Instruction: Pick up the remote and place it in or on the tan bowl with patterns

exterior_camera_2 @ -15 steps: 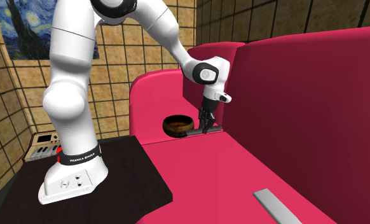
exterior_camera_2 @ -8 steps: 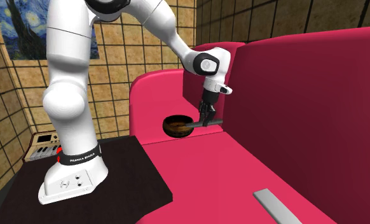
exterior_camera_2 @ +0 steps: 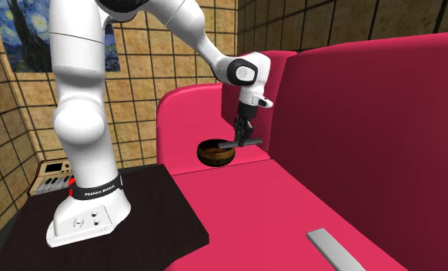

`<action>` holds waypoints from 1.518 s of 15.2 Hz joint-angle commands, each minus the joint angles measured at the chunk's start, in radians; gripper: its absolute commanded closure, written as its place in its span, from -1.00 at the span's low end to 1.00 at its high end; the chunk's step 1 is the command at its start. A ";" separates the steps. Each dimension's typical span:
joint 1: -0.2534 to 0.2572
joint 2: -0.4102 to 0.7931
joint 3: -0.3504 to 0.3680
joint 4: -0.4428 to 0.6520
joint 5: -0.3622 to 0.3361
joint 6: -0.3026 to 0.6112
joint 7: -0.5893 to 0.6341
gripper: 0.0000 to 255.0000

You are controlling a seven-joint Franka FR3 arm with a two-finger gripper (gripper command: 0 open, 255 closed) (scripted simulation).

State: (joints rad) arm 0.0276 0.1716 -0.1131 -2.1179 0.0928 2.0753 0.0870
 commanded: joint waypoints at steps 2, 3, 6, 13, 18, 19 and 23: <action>0.043 -0.013 0.034 -0.019 0.011 0.011 0.071 1.00; 0.057 -0.017 0.045 -0.027 0.015 0.017 0.092 1.00; 0.097 -0.025 0.077 -0.045 0.027 0.034 0.157 1.00; 0.187 -0.005 0.151 -0.053 0.053 0.078 0.302 1.00; 0.188 0.040 0.153 -0.069 0.058 0.139 0.294 1.00; 0.188 0.049 0.153 -0.071 0.059 0.151 0.292 1.00; 0.189 0.087 0.154 -0.079 0.062 0.196 0.286 1.00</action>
State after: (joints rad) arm 0.2143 0.2494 0.0391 -2.1947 0.1537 2.2585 0.3714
